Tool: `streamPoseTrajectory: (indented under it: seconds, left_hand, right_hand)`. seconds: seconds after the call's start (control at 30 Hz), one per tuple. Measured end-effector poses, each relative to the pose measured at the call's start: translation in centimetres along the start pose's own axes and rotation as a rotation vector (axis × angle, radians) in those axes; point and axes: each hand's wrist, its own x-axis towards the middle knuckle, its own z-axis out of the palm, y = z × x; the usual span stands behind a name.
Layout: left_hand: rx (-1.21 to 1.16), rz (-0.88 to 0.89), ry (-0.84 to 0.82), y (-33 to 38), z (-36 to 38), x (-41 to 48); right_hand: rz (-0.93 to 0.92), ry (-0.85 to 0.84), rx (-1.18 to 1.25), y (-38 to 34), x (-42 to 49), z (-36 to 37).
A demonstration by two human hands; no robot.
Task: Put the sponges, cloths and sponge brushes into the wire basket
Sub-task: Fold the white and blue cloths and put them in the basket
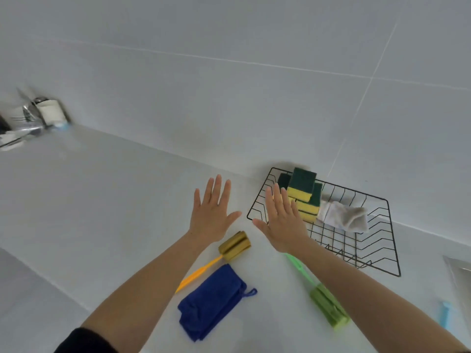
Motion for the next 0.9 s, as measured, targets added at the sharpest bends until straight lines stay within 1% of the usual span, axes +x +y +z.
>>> streamPoseTrajectory:
  seconds: [0.23,0.37,0.5,0.57,0.63,0.67,0.77,0.9]
  left_hand:
    - [0.001,-0.082,-0.124,-3.2,3.6,-6.5]
    - [0.003,-0.088,-0.195,-3.2,6.0,-9.6]
    - [0.002,-0.148,-0.250,-2.7,8.0,-12.2]
    - [-0.018,-0.166,-0.252,-2.4,8.8,-13.3]
    - [-0.001,-0.184,-0.195,-2.3,9.0,-14.1]
    - [0.012,-0.189,-0.171,-2.3,9.3,-14.4]
    - [-0.092,-0.199,-0.273,-2.3,10.5,-14.6]
    - [-0.230,-0.309,-0.321,-2.4,10.6,-14.1]
  right_hand:
    - [-0.049,-0.189,0.034,-3.8,-0.8,5.4]
    - [-0.004,-0.270,0.080,-5.1,-1.7,8.9]
    - [0.020,-0.351,0.101,-5.8,-2.9,11.6]
    - [0.043,-0.385,0.109,-6.1,-3.6,12.6]
    - [0.080,-0.426,0.125,-6.4,-4.2,13.3]
    - [0.098,-0.437,0.132,-6.5,-4.3,13.5]
    - [0.133,-0.422,0.178,-7.1,-4.3,13.8]
    - [0.175,-0.394,0.280,-7.7,-3.4,13.7]
